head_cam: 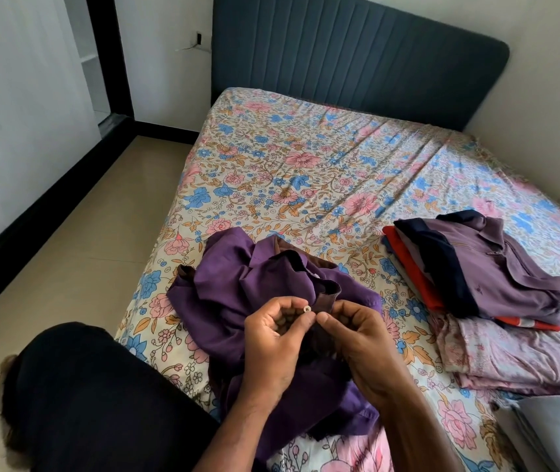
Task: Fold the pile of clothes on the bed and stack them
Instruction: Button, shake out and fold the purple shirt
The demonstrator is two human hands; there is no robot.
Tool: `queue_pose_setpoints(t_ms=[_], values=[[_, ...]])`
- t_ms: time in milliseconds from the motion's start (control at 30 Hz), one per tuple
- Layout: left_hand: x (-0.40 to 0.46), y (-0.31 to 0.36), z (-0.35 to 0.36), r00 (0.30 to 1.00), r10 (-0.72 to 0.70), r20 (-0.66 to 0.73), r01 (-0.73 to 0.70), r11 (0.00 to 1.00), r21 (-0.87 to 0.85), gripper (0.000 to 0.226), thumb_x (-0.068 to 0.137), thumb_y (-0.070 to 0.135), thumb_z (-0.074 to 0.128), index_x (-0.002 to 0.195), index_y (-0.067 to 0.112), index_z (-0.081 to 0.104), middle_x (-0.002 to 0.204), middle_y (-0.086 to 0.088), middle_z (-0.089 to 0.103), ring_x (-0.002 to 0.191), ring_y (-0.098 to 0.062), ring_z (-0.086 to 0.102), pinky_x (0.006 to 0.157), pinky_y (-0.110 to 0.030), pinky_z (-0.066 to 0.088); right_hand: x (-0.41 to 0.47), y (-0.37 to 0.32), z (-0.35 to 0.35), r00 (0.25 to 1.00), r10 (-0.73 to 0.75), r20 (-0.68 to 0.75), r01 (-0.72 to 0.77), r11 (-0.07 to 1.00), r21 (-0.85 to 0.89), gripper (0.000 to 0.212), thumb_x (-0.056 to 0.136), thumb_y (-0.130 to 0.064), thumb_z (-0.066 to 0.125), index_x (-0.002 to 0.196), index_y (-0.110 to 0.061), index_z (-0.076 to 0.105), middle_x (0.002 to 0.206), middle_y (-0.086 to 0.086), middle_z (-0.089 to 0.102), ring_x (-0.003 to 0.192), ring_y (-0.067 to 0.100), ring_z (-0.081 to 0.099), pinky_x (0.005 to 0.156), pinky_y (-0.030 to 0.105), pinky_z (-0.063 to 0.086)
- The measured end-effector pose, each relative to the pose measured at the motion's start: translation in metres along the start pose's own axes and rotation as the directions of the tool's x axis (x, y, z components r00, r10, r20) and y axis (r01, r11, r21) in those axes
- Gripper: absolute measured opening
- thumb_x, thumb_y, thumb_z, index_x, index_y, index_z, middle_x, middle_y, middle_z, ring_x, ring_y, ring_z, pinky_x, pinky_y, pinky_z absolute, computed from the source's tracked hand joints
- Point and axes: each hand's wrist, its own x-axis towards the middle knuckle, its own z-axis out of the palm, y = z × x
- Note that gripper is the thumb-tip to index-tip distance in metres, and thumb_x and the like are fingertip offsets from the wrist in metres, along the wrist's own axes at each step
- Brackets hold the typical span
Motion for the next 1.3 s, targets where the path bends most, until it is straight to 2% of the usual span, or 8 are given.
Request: queue_pose_setpoints(t_ms=[133,267,400,533,633,867,1167,1300], values=[[0.0,-0.001,-0.003,0.999,0.003,0.037,-0.005,0.999,0.051,0.019,0.085,-0.004,0.075,0.088,0.014,0.072,0.081,-0.003,0.073,0.074,-0.009,0.068,0.069,-0.019,0.053,-0.001,0.003,0.003,0.999,0.04,0.026,-0.042,0.995,0.089,0.038,0.086,-0.031,0.078,0.102,0.003,0.071,0.097,0.045,0.059,0.094,0.041,0.051,0.087,0.057,0.038],[0.0,-0.001,-0.006,0.997,0.042,0.061,-0.05,0.989,0.137,0.02,0.087,-0.002,0.073,0.089,0.017,0.071,0.081,-0.001,0.072,0.074,-0.01,0.067,0.069,-0.021,0.054,-0.002,0.005,0.0,1.0,0.016,0.005,-0.016,1.0,-0.016,0.024,0.09,-0.017,0.076,0.098,0.005,0.07,0.1,0.038,0.067,0.089,0.041,0.064,0.087,0.057,0.053],[0.001,0.0,-0.006,0.995,0.077,0.056,-0.085,0.984,0.159,0.02,0.087,-0.002,0.072,0.09,0.018,0.07,0.082,-0.001,0.072,0.075,-0.012,0.068,0.068,-0.022,0.054,-0.002,0.004,0.001,0.998,-0.05,-0.026,0.045,0.985,-0.168,0.017,0.091,-0.018,0.076,0.094,-0.001,0.073,0.093,0.033,0.068,0.083,0.038,0.064,0.083,0.072,0.049],[-0.001,-0.001,-0.004,0.994,0.09,0.06,-0.099,0.977,0.186,0.02,0.088,-0.002,0.071,0.09,0.018,0.07,0.083,0.0,0.072,0.075,-0.014,0.069,0.069,-0.022,0.055,-0.003,0.005,0.004,1.0,-0.01,-0.011,0.009,0.998,-0.066,0.041,0.086,-0.036,0.079,0.099,0.002,0.07,0.099,0.043,0.061,0.088,0.046,0.06,0.085,0.068,0.046],[0.002,-0.004,-0.004,0.996,0.079,0.03,-0.084,0.975,0.206,0.025,0.087,-0.006,0.07,0.089,0.019,0.069,0.081,0.002,0.072,0.073,-0.011,0.068,0.067,-0.021,0.055,-0.005,0.002,0.0,0.999,0.031,0.032,-0.031,0.999,-0.01,0.027,0.097,-0.019,0.068,0.109,0.005,0.069,0.107,0.038,0.067,0.102,0.056,0.064,0.096,0.065,0.047],[0.001,0.003,-0.003,0.999,-0.02,0.028,0.019,0.999,0.032,0.027,0.081,-0.001,0.079,0.1,0.016,0.069,0.085,-0.005,0.076,0.079,-0.015,0.072,0.074,-0.021,0.056,-0.005,-0.003,0.011,0.999,-0.018,-0.028,0.016,0.997,-0.078,0.036,0.096,-0.037,0.069,0.106,-0.002,0.07,0.103,0.039,0.063,0.089,0.038,0.061,0.088,0.071,0.047],[0.001,0.002,-0.003,0.992,-0.112,0.065,0.115,0.992,-0.043,0.023,0.079,0.002,0.082,0.098,0.012,0.073,0.084,-0.011,0.075,0.079,-0.017,0.071,0.074,-0.025,0.057,-0.003,0.005,0.008,0.997,-0.014,-0.074,0.013,1.0,-0.005,0.029,0.094,-0.025,0.065,0.092,0.004,0.071,0.077,0.023,0.068,0.068,0.025,0.061,0.063,0.032,0.053],[0.001,0.001,-0.002,0.989,-0.141,0.049,0.145,0.985,-0.097,0.023,0.082,-0.004,0.077,0.098,0.011,0.074,0.081,-0.008,0.074,0.077,-0.014,0.069,0.07,-0.021,0.055,-0.007,0.001,0.005,0.997,0.074,0.012,-0.075,0.979,0.189,0.038,0.097,-0.019,0.058,0.1,0.019,0.061,0.086,0.028,0.065,0.078,0.033,0.06,0.066,0.031,0.057]])
